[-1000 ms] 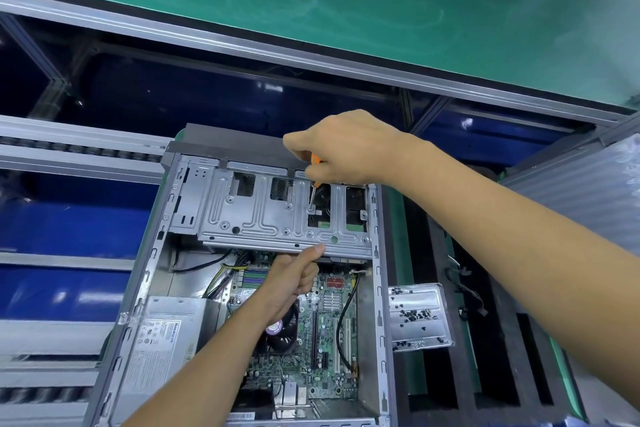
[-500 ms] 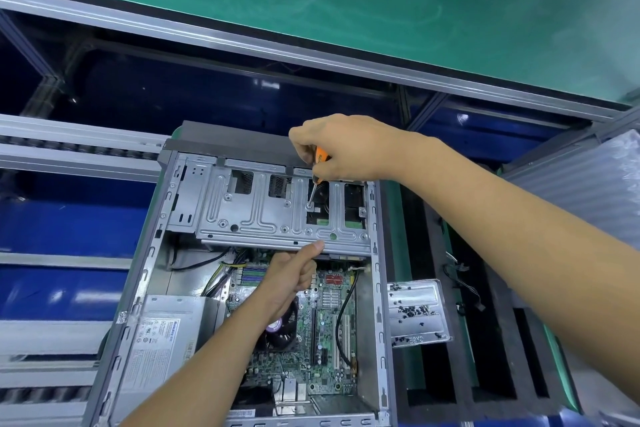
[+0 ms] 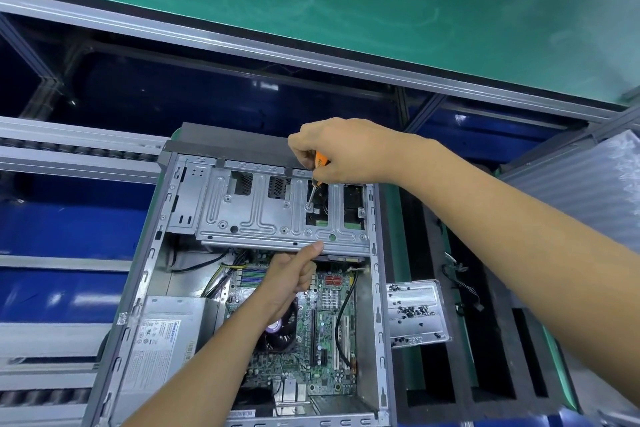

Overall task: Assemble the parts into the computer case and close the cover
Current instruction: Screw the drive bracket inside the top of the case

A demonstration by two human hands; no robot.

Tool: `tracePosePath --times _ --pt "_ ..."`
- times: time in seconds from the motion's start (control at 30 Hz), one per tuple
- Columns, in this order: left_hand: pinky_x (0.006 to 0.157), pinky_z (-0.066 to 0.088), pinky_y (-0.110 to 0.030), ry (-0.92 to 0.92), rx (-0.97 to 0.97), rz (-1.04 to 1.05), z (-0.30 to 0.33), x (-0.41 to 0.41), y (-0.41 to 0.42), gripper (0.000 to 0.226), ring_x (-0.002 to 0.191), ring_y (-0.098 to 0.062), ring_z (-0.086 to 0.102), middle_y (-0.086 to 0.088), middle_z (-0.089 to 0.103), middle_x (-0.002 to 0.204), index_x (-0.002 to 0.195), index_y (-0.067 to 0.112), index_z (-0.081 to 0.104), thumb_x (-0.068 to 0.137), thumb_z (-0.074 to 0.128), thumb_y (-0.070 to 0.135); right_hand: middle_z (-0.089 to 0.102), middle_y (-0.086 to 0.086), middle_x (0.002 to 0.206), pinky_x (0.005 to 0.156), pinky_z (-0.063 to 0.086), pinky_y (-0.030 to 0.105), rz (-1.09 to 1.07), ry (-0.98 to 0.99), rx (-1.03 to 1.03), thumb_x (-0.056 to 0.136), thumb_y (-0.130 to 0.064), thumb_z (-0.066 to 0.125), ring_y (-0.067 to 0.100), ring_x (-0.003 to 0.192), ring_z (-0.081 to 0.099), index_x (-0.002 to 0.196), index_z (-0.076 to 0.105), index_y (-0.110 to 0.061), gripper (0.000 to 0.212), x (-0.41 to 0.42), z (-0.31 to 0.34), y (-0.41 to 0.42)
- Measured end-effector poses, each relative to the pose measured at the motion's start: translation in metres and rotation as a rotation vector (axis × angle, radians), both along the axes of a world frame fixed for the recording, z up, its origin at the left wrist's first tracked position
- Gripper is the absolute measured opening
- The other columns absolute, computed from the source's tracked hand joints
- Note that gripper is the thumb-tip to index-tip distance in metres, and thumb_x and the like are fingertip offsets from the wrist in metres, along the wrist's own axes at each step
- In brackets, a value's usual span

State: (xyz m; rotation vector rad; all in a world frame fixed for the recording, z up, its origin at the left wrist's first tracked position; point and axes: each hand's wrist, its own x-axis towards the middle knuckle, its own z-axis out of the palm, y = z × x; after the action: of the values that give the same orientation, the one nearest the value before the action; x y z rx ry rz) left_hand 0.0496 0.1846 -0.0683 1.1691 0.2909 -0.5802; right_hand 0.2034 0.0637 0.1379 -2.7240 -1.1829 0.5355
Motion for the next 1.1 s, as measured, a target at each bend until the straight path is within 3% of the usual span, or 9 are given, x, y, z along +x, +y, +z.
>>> tracePosePath --times 0.17,0.4,0.47,0.63,0.8,0.87,0.97,1.03,1.1 --pt "0.053 0.032 -0.019 0.001 -0.002 -0.019 0.0035 0.0008 0.0003 0.053 0.052 -0.017 0.015 0.003 0.02 0.052 0.047 0.028 0.04 0.078 0.072 0.056 0.051 -0.009 0.095 0.056 0.032 0.032 0.02 0.054 0.026 0.081 -0.004 0.06 0.012 0.081 0.058 0.089 0.047 -0.028 0.029 -0.0023 -0.0002 0.0022" --pt "0.054 0.038 -0.014 -0.005 -0.006 -0.036 0.0027 0.0004 0.0012 0.054 0.053 -0.018 0.015 0.004 0.02 0.051 0.042 0.027 0.047 0.08 0.071 0.057 0.055 -0.009 0.08 0.052 0.032 0.03 0.068 -0.152 -0.015 0.086 -0.021 0.065 0.014 0.066 0.054 0.095 0.04 -0.029 0.028 -0.0019 0.0004 0.002" --pt "0.055 0.04 -0.013 -0.007 -0.006 -0.039 0.0017 0.0004 0.0014 0.055 0.052 -0.018 0.015 0.004 0.02 0.051 0.043 0.027 0.046 0.081 0.07 0.058 0.055 -0.009 0.086 0.051 0.031 0.03 0.091 -0.152 -0.023 0.087 -0.021 0.064 0.009 0.065 0.052 0.098 0.043 -0.029 0.025 -0.0029 0.0003 0.0021" --pt "0.055 0.039 -0.013 -0.013 -0.001 -0.033 0.0008 0.0005 0.0017 0.054 0.053 -0.019 0.014 0.002 0.019 0.052 0.046 0.03 0.041 0.08 0.071 0.058 0.052 -0.009 0.097 0.055 0.038 0.034 0.057 -0.003 0.017 0.078 0.003 0.055 0.013 0.078 0.056 0.096 0.05 -0.027 0.035 -0.005 0.0017 0.0045" --pt "0.056 0.04 -0.014 -0.01 -0.008 -0.04 0.0036 0.0008 0.0017 0.054 0.053 -0.018 0.015 0.002 0.019 0.052 0.044 0.028 0.044 0.081 0.07 0.057 0.054 -0.008 0.07 0.049 0.029 0.029 0.061 -0.188 -0.062 0.088 -0.022 0.063 0.011 0.057 0.05 0.092 0.042 -0.028 0.023 -0.0004 0.0014 0.0016" --pt "0.056 0.04 -0.014 -0.009 -0.009 -0.049 0.0042 0.0006 0.0017 0.053 0.054 -0.019 0.014 0.002 0.019 0.053 0.042 0.027 0.049 0.083 0.068 0.055 0.056 -0.008 0.079 0.051 0.03 0.03 0.06 -0.139 -0.044 0.089 -0.022 0.061 0.01 0.06 0.051 0.092 0.043 -0.029 0.02 -0.0007 0.0009 -0.0005" --pt "0.057 0.041 -0.013 -0.002 -0.005 -0.052 0.0039 0.0003 0.0022 0.054 0.054 -0.018 0.014 0.003 0.019 0.052 0.042 0.027 0.049 0.084 0.067 0.055 0.048 -0.007 0.099 0.054 0.037 0.032 0.026 0.056 0.043 0.079 0.0 0.061 0.01 0.075 0.055 0.1 0.046 -0.028 0.038 -0.0039 0.0032 0.0009" --pt "0.058 0.041 -0.013 0.0 -0.005 -0.055 0.0032 0.0005 0.0026 0.054 0.054 -0.018 0.014 0.002 0.019 0.053 0.042 0.027 0.048 0.084 0.067 0.055 0.052 -0.007 0.093 0.056 0.041 0.037 0.041 0.054 0.035 0.076 0.006 0.057 0.016 0.081 0.056 0.097 0.046 -0.024 0.038 -0.0035 0.0043 0.0024" --pt "0.057 0.04 -0.013 -0.004 -0.004 -0.057 0.0025 0.0007 0.0025 0.054 0.054 -0.019 0.014 0.002 0.018 0.054 0.042 0.026 0.05 0.084 0.067 0.055 0.052 -0.008 0.077 0.051 0.034 0.034 0.054 -0.046 0.003 0.08 -0.001 0.06 0.016 0.068 0.053 0.094 0.043 -0.024 0.032 -0.0003 0.0049 0.0033"
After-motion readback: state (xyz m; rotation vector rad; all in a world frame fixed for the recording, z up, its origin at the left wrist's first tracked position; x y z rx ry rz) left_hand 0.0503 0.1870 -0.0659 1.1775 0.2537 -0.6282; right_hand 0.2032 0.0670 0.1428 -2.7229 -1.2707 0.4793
